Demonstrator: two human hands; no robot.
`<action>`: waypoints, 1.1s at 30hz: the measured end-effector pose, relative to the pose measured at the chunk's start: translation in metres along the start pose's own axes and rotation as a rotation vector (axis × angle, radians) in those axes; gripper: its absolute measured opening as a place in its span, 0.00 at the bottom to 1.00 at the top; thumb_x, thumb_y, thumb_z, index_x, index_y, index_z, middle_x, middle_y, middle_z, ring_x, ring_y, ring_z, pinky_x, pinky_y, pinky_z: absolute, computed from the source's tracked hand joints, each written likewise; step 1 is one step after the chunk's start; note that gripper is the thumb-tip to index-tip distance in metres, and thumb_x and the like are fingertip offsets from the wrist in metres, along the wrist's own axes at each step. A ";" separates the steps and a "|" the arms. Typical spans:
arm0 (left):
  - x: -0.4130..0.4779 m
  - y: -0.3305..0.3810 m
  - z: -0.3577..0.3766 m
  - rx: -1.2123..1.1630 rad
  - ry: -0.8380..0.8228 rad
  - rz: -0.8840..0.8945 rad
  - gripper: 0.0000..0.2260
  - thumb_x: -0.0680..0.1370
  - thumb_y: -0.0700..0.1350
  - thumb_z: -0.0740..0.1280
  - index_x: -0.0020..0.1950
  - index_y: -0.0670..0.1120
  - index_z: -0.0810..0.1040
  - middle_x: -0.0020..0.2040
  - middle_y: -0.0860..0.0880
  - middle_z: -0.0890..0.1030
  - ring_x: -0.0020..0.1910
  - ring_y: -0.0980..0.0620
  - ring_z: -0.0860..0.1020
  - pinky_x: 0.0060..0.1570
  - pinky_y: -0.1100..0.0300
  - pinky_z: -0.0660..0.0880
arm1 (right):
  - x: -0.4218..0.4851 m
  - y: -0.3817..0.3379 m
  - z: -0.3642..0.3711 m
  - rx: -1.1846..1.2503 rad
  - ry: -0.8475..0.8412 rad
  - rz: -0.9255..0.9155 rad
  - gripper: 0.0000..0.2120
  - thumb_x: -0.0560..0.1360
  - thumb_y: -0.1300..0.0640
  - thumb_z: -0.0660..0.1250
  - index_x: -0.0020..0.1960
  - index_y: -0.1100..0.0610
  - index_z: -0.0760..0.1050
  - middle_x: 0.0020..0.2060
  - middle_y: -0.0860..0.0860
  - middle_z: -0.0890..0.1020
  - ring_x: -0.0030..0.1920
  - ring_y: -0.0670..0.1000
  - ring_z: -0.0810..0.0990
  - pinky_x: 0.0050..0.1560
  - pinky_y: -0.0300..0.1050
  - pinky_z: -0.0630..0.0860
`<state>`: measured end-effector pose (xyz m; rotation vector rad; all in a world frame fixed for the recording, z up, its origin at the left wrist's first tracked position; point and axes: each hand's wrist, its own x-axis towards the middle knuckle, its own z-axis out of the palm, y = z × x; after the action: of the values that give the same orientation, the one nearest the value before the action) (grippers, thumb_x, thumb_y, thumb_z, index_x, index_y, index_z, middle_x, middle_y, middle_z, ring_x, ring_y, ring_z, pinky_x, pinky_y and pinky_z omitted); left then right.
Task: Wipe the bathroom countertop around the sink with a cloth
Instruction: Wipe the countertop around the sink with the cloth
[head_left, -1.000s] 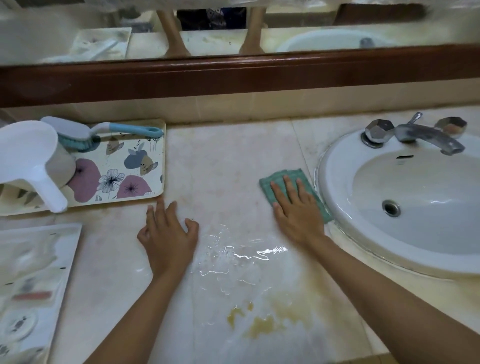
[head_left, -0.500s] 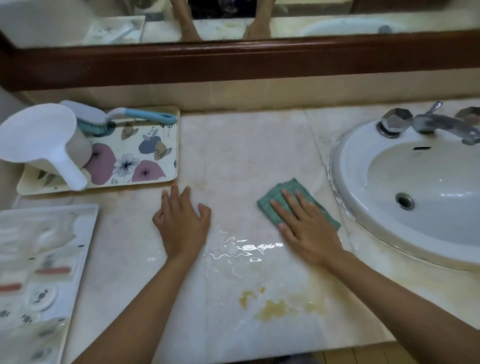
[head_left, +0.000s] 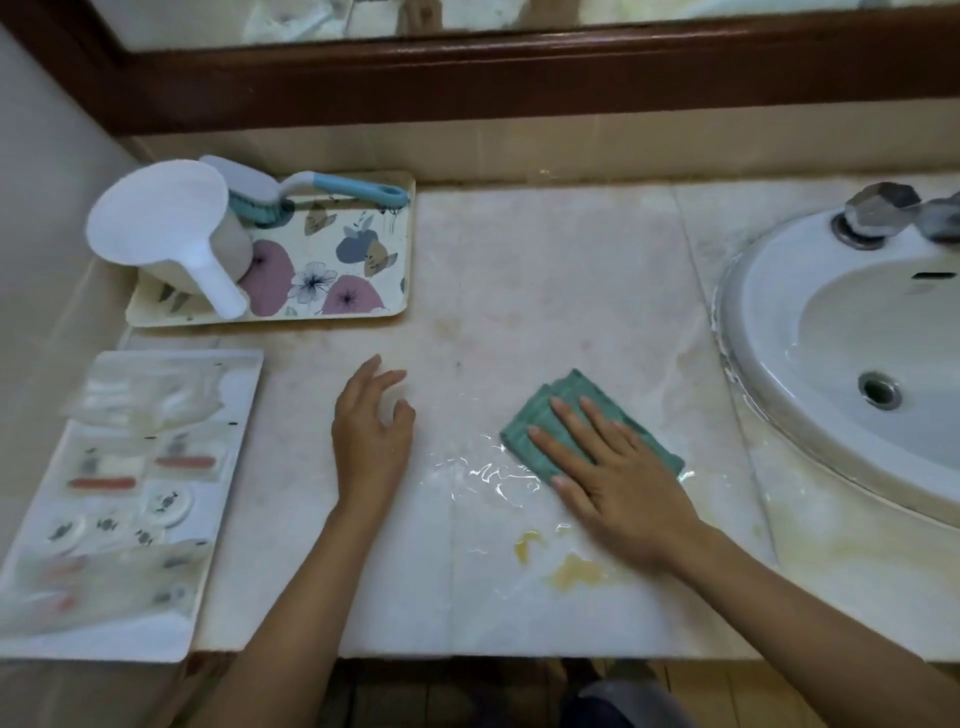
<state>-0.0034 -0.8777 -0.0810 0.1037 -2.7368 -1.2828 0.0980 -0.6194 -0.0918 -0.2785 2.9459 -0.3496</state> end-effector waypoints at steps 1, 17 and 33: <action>-0.015 -0.010 -0.012 0.044 0.006 0.021 0.15 0.75 0.36 0.66 0.59 0.44 0.81 0.70 0.49 0.74 0.68 0.49 0.71 0.64 0.70 0.62 | 0.006 0.011 -0.004 0.003 0.009 0.049 0.25 0.79 0.39 0.41 0.76 0.36 0.47 0.78 0.42 0.46 0.77 0.48 0.41 0.75 0.50 0.48; -0.066 -0.057 -0.048 0.477 -0.039 0.061 0.19 0.76 0.50 0.57 0.64 0.51 0.76 0.75 0.50 0.68 0.73 0.48 0.64 0.61 0.46 0.66 | 0.035 -0.078 0.014 -0.087 -0.040 -0.162 0.26 0.80 0.41 0.45 0.77 0.39 0.48 0.78 0.45 0.48 0.78 0.51 0.44 0.73 0.50 0.49; -0.073 -0.061 -0.071 0.043 -0.012 0.020 0.18 0.76 0.52 0.56 0.58 0.47 0.80 0.70 0.51 0.72 0.69 0.53 0.68 0.66 0.53 0.67 | 0.082 -0.167 0.022 -0.014 -0.083 -0.033 0.27 0.78 0.39 0.36 0.76 0.38 0.38 0.77 0.45 0.37 0.76 0.51 0.34 0.76 0.52 0.42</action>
<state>0.0793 -0.9630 -0.0885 0.0720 -2.7689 -1.2234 0.0504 -0.8003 -0.0828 -0.3362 2.8664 -0.3141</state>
